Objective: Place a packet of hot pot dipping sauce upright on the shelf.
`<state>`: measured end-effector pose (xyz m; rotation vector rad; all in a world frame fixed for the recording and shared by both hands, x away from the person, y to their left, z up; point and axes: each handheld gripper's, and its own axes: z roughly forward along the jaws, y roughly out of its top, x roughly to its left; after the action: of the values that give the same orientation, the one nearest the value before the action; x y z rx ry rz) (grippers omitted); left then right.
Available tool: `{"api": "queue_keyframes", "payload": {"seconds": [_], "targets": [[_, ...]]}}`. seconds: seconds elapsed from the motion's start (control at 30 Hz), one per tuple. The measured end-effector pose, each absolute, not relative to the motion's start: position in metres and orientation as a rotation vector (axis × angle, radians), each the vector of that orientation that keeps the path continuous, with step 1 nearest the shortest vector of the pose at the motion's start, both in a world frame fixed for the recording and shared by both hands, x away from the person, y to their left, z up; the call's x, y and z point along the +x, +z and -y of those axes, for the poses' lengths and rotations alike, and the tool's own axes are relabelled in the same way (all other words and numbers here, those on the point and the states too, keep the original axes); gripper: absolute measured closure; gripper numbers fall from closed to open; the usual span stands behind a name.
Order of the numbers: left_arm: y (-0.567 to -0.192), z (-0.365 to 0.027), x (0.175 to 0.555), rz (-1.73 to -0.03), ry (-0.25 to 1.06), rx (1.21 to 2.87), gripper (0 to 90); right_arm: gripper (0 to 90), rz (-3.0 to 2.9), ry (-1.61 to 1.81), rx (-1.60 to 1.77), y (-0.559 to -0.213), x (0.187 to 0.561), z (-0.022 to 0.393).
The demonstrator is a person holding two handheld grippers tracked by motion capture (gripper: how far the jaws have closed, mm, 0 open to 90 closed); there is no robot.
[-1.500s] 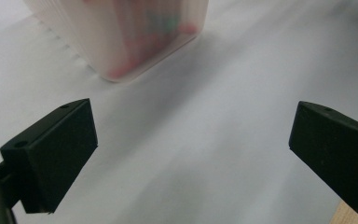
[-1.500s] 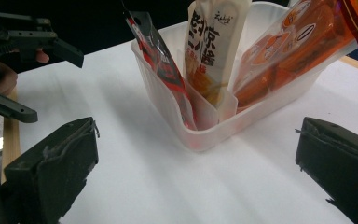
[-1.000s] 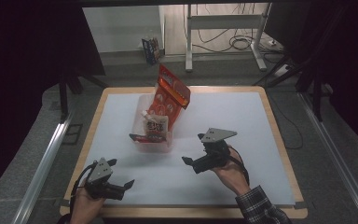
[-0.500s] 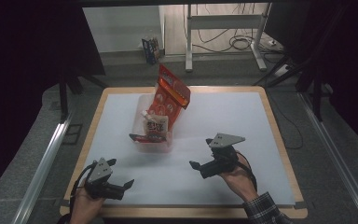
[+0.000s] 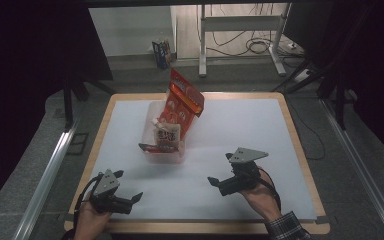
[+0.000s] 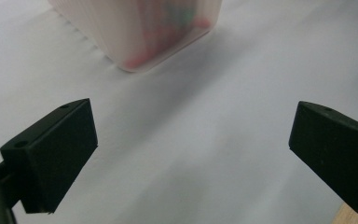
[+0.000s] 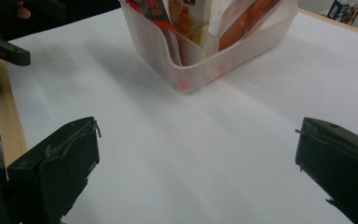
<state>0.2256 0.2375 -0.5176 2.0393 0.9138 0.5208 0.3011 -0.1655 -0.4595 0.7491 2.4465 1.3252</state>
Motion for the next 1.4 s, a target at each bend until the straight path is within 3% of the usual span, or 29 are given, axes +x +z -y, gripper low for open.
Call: {"api": "queue_keyframes", "payload": {"seconds": [1.4], "targets": [[-0.519,-0.236,0.227,-0.917,0.509,2.054,0.8,0.0,-2.381,1.247,0.817,-0.466,0.281,0.204]]}}
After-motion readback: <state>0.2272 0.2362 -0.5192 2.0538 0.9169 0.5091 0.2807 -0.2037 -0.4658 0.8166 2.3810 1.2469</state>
